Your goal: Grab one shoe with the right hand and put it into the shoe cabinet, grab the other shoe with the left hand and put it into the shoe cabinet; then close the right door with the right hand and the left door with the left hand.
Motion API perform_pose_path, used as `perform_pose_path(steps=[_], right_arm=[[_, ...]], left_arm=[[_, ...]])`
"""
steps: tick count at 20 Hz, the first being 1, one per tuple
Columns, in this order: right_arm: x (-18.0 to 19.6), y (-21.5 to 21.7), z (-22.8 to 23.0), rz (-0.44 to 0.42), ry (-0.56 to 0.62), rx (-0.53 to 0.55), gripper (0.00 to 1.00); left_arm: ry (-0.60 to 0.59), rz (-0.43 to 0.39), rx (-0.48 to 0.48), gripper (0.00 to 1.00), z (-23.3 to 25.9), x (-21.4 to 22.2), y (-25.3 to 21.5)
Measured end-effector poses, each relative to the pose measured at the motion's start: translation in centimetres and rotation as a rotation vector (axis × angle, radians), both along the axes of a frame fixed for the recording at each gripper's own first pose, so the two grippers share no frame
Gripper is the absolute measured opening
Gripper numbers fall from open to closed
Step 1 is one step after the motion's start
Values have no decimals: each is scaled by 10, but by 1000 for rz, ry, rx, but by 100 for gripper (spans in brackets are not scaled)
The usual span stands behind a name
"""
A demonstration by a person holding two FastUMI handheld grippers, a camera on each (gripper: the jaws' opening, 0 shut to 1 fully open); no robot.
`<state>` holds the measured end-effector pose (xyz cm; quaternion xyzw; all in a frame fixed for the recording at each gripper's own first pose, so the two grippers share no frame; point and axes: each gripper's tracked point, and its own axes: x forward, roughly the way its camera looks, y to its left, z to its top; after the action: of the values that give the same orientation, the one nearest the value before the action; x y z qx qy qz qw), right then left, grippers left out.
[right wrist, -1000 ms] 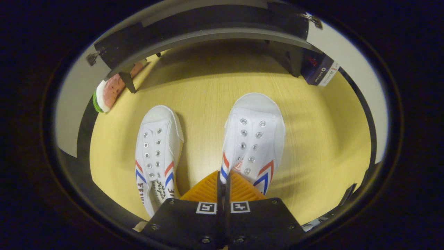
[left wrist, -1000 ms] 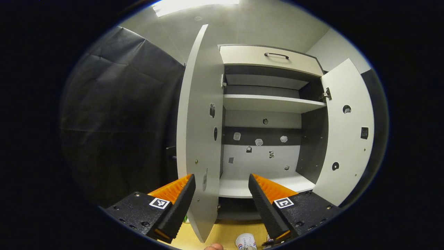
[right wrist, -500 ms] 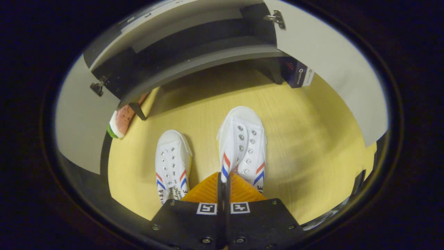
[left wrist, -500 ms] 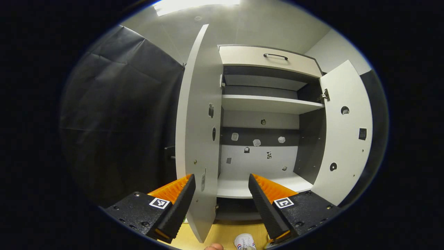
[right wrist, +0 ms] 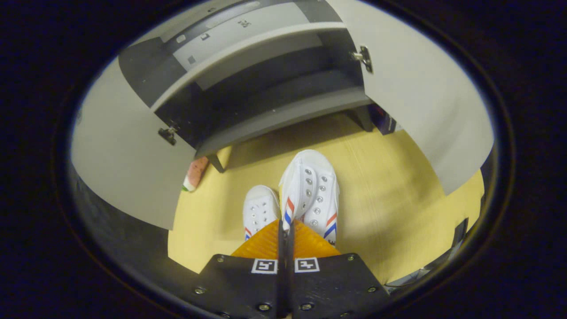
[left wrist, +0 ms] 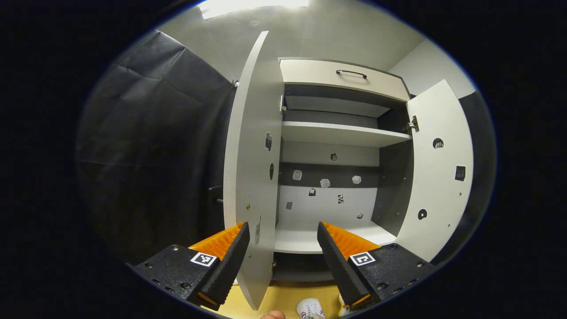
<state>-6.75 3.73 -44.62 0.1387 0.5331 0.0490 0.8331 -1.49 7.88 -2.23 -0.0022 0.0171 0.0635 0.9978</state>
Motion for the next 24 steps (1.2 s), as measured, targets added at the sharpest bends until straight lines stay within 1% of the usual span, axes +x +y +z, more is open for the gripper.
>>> perform_pose_path(steps=[1,2,4,5,6,9,10,12,14,16,17,18,21,24], right_arm=[[7,7,20,-2,-37,26,3],[16,13,40,-8,-74,55,0],[34,23,84,-24,-154,108,0],[44,25,106,-24,-204,129,4],[57,30,132,-24,-259,144,0],[88,39,185,-28,-381,184,0],[102,43,201,-26,-421,188,0],[131,50,221,-10,-491,159,0],[165,53,231,-15,-536,143,0],[210,53,236,-20,-581,114,0],[233,51,235,-16,-601,83,4],[253,47,232,-15,-621,50,0],[312,30,222,-25,-653,-51,0],[358,14,197,-17,-642,-162,0]], left_arm=[[0,0,-2,93,0,0,0],[0,0,-4,93,0,0,0],[-2,1,-9,93,0,0,0],[-4,2,-9,93,0,0,0],[-4,3,-9,93,-1,0,0],[-7,6,-9,93,0,0,0],[-8,6,-9,93,0,0,0],[-10,12,-9,93,-1,0,0],[-7,15,3,93,-1,0,0],[-4,19,13,93,-2,1,1],[-4,23,14,93,-1,0,1],[-3,27,14,93,-2,1,0],[-2,35,16,93,-1,1,1],[0,40,20,93,-2,1,1]])
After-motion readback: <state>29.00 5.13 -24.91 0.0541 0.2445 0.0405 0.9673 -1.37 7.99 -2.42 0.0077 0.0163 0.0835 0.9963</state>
